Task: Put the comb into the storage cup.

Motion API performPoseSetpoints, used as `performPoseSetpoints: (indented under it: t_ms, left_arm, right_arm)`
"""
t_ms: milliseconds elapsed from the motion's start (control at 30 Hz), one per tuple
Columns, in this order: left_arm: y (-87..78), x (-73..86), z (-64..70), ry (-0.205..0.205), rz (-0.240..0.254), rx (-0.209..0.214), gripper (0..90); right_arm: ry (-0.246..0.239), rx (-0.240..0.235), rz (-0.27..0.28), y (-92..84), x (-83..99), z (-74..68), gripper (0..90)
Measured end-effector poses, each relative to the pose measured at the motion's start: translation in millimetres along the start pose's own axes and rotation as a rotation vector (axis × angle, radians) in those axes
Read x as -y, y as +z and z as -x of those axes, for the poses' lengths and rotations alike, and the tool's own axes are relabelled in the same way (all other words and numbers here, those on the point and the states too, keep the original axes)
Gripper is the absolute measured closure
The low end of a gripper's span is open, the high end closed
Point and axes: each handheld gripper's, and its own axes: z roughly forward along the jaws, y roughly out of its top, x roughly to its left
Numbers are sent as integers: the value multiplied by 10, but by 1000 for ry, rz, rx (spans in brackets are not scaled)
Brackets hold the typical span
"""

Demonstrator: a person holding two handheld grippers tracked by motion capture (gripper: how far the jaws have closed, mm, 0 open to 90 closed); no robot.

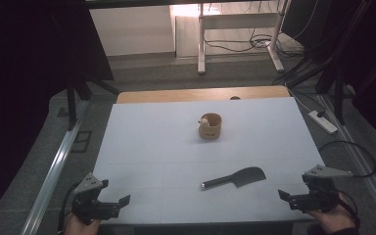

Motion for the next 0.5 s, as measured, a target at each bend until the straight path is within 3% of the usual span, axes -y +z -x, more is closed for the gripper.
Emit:
performPoseSetpoints:
  t_ms: [500]
  left_arm:
    - [2, -2, -1, -1, -4, 0, 16]
  right_arm:
    - [-44, 2, 11, 1, -40, -51, 0]
